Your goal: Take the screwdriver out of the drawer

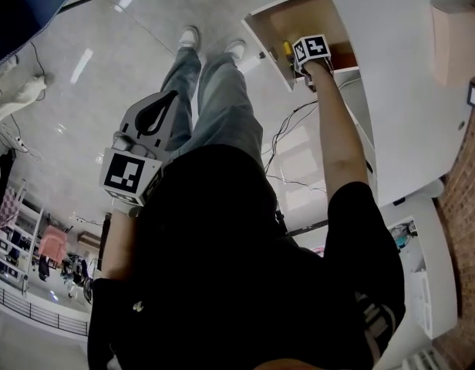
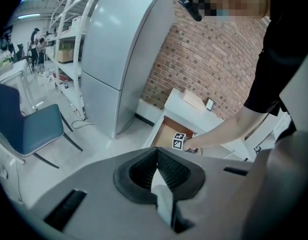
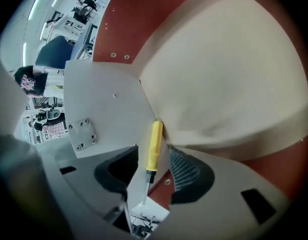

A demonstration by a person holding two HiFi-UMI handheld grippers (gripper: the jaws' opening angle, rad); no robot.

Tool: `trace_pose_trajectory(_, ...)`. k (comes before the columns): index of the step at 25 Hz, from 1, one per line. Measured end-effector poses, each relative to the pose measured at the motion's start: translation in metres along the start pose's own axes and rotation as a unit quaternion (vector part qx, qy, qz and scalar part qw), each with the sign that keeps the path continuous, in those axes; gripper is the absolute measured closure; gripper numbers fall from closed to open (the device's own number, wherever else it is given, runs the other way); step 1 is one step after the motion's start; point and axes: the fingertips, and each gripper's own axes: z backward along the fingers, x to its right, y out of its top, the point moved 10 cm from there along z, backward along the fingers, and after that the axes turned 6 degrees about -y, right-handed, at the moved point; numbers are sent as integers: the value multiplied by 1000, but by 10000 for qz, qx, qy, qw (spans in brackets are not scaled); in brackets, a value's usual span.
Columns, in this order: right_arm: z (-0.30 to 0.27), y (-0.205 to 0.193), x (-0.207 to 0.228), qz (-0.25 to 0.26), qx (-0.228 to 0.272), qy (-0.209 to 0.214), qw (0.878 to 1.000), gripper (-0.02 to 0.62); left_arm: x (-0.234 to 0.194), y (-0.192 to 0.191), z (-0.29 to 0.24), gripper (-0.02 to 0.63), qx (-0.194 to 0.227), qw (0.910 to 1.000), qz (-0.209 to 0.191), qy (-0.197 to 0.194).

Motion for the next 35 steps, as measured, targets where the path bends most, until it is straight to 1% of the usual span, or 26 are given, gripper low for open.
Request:
trace_pose_trajectory(5, -12, 7, 6, -181, -393, 142, 9990, 376, -1, -2, -3, 603, -33, 10000, 49, 20)
trace_pose_trajectory(8, -21, 10, 10, -320, -538, 239, 9978, 374, -2, -3, -6, 603, -72, 9999, 96, 31)
trace_pose_trajectory(12, -31, 13, 13, -464, -690, 475, 9954, 410, -6, -6, -6, 603, -101, 9999, 54, 48)
trace_pose_trajectory(15, -34, 16, 17, -513, -796, 764, 9926, 413, -10, -8, -7, 603, -126, 9999, 86, 68)
trace_pose_trajectory(17, -35, 14, 17, -596, -812, 992, 9900, 464, -11, -9, -7, 603, -152, 9998, 104, 72)
trace_pose_trajectory(19, -36, 13, 17, -627, -820, 1096, 9886, 472, -13, -10, -7, 603, -180, 9997, 138, 73)
trace_pose_trajectory(22, -35, 15, 17, -562, -773, 1047, 9899, 472, -17, -9, -9, 603, -174, 9998, 120, 64)
trace_pose_trajectory(23, -34, 16, 16, -530, -717, 999, 9910, 502, -17, -8, -9, 603, -169, 9998, 106, 59)
trace_pose_trajectory(26, -29, 17, 11, -370, -560, 905, 9936, 503, -17, -6, -8, 603, -181, 9997, 135, 48)
trace_pose_trajectory(30, -21, 19, 4, -232, -437, 974, 9940, 505, -16, -4, -8, 603, -166, 9997, 149, 20)
trace_pose_trajectory(35, -3, 22, -4, -18, -256, 731, 9970, 505, -14, 4, -5, 603, -28, 10000, -30, -19)
